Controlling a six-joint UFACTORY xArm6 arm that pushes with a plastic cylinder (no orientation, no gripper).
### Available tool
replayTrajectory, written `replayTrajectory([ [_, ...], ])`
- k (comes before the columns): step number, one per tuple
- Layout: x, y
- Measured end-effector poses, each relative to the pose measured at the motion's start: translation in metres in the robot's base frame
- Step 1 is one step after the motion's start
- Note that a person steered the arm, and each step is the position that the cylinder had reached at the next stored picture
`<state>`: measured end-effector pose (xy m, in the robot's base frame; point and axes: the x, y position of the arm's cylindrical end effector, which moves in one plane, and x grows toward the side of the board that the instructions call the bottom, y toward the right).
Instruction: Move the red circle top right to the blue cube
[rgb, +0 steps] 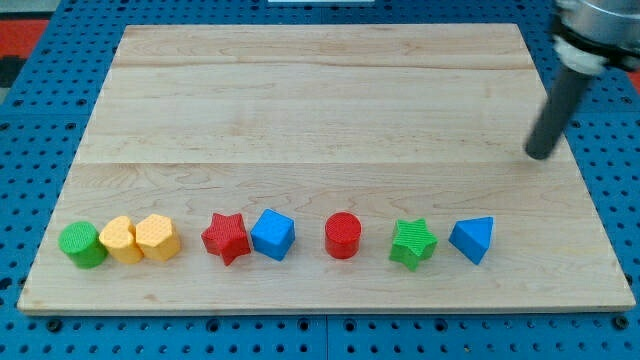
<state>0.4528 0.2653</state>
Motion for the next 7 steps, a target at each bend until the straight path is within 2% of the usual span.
replayTrajectory([
  [1, 0.073, 0.018],
  [2, 0.147, 0.011],
  [3, 0.165, -0.017],
  [5, 0.165, -0.128],
  [7, 0.128, -0.203],
])
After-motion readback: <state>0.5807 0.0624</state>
